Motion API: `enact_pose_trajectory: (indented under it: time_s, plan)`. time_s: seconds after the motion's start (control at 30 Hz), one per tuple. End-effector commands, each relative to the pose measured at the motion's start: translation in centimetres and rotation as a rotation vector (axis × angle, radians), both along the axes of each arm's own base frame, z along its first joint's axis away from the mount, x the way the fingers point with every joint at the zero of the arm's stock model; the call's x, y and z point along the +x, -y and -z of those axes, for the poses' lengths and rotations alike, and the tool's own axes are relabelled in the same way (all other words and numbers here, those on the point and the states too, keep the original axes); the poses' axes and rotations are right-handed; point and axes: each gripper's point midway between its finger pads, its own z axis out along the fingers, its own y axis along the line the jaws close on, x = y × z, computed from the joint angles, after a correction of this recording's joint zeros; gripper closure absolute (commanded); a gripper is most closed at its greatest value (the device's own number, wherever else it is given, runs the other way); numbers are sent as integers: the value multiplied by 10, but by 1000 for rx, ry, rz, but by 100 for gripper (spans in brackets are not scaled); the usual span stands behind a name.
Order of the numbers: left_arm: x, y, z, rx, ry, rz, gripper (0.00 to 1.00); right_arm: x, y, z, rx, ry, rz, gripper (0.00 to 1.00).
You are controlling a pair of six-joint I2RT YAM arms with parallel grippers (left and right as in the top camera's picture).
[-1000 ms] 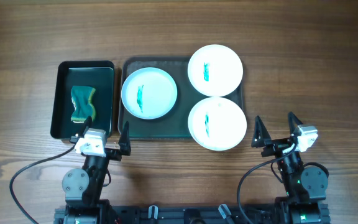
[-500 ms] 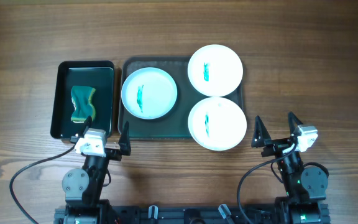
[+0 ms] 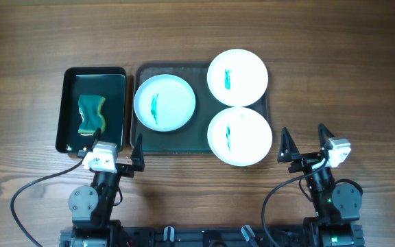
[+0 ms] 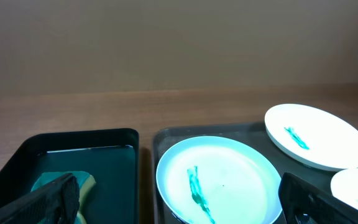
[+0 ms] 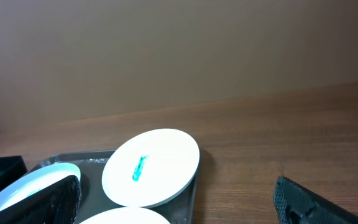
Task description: Clean dirty plates on tray and stack at the side
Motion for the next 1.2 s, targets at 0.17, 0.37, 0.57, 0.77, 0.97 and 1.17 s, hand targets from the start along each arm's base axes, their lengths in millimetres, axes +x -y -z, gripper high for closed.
enact_pose_trajectory:
  time_s: [0.17, 0.37, 0.57, 0.77, 0.97, 1.17]
  plan:
    - [1, -3, 3, -10, -3, -16, 0, 0, 2, -2, 20, 8, 13, 0]
    - [-2, -3, -22, -74, 33, -18, 0, -3, -3, -24, 19, 32, -15, 0]
    - [-13, -4, -66, -77, -63, -26, 0, 7, -16, -54, -12, -49, -88, 0]
    - [3, 0, -137, -132, -317, -23, 0, 37, -27, -83, -50, -407, -157, 0]
    - [31, 17, -132, -164, -798, 41, 0, 60, -34, -82, -7, -753, -184, 0]
    - [65, 20, -72, -178, -1022, 39, 0, 87, -98, -41, 163, -918, -385, 24]
